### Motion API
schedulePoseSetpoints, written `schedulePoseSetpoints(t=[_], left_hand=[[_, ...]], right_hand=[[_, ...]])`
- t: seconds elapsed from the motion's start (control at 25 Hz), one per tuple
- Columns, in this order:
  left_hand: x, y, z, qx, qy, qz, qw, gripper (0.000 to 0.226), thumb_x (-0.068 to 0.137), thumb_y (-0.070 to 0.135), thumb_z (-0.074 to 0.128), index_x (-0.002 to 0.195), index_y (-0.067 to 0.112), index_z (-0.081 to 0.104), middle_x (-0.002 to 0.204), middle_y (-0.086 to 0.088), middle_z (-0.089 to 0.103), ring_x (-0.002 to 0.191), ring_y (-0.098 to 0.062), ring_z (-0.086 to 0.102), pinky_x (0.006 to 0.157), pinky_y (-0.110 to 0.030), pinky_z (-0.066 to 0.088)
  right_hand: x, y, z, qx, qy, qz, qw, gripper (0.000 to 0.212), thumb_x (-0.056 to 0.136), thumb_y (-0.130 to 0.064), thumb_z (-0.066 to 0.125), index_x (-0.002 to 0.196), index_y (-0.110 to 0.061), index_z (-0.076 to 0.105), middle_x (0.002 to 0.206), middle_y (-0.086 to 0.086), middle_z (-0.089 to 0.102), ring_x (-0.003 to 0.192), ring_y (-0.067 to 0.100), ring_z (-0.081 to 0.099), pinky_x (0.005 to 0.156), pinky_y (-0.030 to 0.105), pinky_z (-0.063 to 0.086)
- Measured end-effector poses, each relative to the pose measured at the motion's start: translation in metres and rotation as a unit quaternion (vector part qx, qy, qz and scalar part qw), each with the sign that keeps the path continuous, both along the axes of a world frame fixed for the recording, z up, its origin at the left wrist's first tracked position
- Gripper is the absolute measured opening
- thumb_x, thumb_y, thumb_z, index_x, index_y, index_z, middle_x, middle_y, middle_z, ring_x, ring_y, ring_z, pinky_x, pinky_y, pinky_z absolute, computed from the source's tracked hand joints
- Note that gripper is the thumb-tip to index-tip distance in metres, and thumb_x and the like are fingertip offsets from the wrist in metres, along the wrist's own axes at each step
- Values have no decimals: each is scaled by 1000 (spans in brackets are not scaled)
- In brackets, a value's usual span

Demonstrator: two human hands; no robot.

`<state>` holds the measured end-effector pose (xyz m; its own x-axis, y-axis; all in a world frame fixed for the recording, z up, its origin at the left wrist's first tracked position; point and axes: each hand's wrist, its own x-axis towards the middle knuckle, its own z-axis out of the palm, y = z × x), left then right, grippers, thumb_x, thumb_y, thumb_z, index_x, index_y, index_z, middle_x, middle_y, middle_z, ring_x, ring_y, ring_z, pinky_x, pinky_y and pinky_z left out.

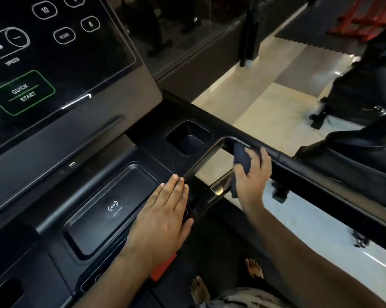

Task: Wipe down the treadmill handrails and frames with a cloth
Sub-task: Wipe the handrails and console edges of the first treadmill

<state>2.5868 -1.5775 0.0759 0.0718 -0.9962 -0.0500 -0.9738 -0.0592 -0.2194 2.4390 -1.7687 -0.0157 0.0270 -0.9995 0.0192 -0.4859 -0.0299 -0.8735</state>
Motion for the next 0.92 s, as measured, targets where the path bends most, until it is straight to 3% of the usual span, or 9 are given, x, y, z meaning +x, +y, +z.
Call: schedulePoseSetpoints(t=[0.08, 0.2, 0.32, 0.4, 0.48, 0.6, 0.72, 0.84, 0.92], left_hand=[[1, -1, -1, -9, 4, -11, 1000, 69, 94, 50, 35, 145, 4, 39, 154, -13, 37, 147, -25, 23, 120, -41, 19], [3, 1, -2, -9, 8, -18, 1000, 70, 94, 50, 34, 146, 3, 38, 154, -13, 37, 147, -24, 24, 118, -42, 23], [7, 1, -1, -22, 17, -31, 999, 69, 93, 48, 36, 146, 3, 37, 153, -13, 37, 147, -24, 25, 117, -42, 25], [10, 4, -2, -24, 28, -41, 998, 68, 94, 46, 35, 146, 4, 35, 154, -13, 35, 147, -23, 23, 117, -43, 27], [12, 9, -2, -31, 36, -47, 998, 67, 95, 45, 33, 148, 5, 32, 156, -12, 32, 148, -22, 20, 118, -43, 27], [13, 11, -2, -30, 47, -47, 997, 64, 95, 43, 35, 147, 5, 32, 155, -12, 33, 148, -23, 22, 117, -43, 28], [14, 13, 0, -42, 54, -53, 996, 64, 94, 40, 43, 148, 7, 31, 157, -11, 31, 148, -21, 20, 117, -41, 18], [14, 15, 3, -37, 61, -40, 997, 68, 91, 39, 51, 148, 8, 32, 157, -10, 31, 147, -20, 19, 116, -39, 16], [13, 15, 4, -31, 65, -44, 996, 68, 88, 37, 54, 147, 7, 36, 155, -11, 35, 146, -20, 22, 116, -39, 19]], right_hand=[[14, -1, 6, 42, -199, -111, 973, 57, 89, -25, 64, 144, -23, 49, 160, -2, 26, 145, 15, 26, 118, 45, 29], [35, 47, 12, 162, -437, -194, 863, 59, 95, -22, 62, 149, -30, 38, 143, -2, 49, 123, 16, 53, 102, 40, 49], [39, 80, 15, 309, -531, -153, 774, 64, 78, -50, 69, 133, -21, 55, 106, 12, 67, 83, 25, 65, 65, 34, 51], [33, 62, 15, 358, -588, -163, 706, 60, 79, -57, 65, 116, -10, 66, 90, 15, 69, 82, 29, 66, 71, 38, 52], [34, 67, 18, 363, -608, -184, 682, 48, 83, -55, 62, 103, -12, 68, 87, 11, 71, 88, 29, 67, 79, 39, 53], [44, 103, 14, 382, -589, -120, 702, 65, 77, -61, 64, 116, -9, 68, 103, 14, 71, 97, 28, 67, 85, 40, 52], [42, 94, 16, 373, -594, -124, 702, 55, 84, -54, 56, 126, -17, 57, 116, 6, 64, 93, 20, 64, 84, 39, 52], [48, 111, 24, 333, -519, -117, 778, 53, 92, -37, 56, 142, -24, 45, 139, 6, 54, 111, 21, 59, 83, 39, 49], [54, 143, 32, 238, -403, -96, 879, 70, 90, -21, 61, 152, -38, 33, 151, -3, 40, 131, 21, 46, 99, 40, 44]])
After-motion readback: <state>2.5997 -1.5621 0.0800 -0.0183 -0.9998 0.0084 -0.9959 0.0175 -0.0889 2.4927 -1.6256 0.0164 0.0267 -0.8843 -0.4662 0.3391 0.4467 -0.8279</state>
